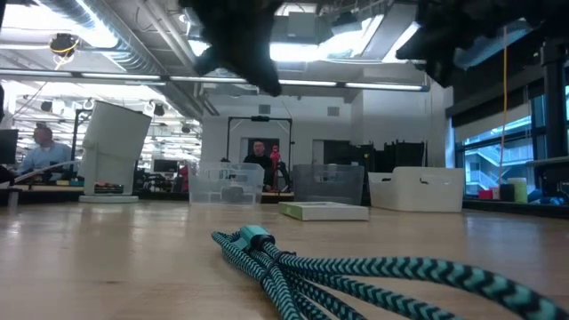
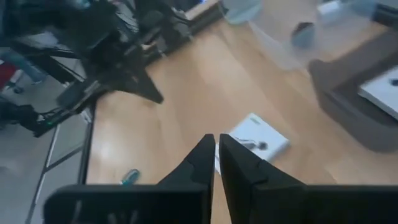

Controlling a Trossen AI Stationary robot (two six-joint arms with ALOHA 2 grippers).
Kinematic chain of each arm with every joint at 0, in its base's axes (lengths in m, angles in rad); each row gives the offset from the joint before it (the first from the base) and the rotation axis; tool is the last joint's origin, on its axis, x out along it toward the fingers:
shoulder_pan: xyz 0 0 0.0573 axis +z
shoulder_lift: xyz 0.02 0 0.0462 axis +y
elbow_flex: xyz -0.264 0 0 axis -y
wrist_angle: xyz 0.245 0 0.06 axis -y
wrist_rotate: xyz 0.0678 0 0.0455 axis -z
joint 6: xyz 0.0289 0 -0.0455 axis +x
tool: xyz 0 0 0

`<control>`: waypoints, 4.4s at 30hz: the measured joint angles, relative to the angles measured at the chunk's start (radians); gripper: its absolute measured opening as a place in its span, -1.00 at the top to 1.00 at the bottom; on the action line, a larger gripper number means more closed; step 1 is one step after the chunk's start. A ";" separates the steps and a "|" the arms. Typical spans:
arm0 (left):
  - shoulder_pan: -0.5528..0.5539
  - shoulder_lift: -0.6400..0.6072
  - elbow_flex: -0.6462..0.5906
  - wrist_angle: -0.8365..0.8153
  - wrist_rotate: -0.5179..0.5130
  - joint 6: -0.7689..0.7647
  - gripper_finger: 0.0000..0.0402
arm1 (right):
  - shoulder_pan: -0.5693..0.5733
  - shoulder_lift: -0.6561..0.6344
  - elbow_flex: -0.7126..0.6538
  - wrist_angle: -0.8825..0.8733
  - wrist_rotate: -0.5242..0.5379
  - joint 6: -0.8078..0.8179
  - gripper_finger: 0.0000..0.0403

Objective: Pick and place items into bin
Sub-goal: Put the white card reader box into the black bin

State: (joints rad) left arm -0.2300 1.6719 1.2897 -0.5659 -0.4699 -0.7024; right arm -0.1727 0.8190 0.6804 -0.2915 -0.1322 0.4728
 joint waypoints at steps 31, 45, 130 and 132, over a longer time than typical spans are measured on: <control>0.283 0.001 -0.401 0.522 0.340 -0.421 0.63 | 0.082 0.662 0.001 0.383 0.010 0.406 0.86; 0.289 0.113 -0.400 0.657 0.387 -0.479 0.60 | 0.071 0.751 0.001 0.386 0.060 0.442 0.34; 0.354 0.145 -0.400 0.616 0.437 -0.319 0.61 | 0.060 0.913 0.002 0.670 0.002 0.525 0.74; 0.360 0.118 -0.401 0.606 0.430 -0.283 0.60 | 0.061 0.910 0.003 0.672 0.006 0.517 0.76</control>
State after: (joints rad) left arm 0.1298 1.7901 0.8886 0.0405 -0.0394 -0.9859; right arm -0.1120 1.7294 0.6834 0.3803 -0.1261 0.9897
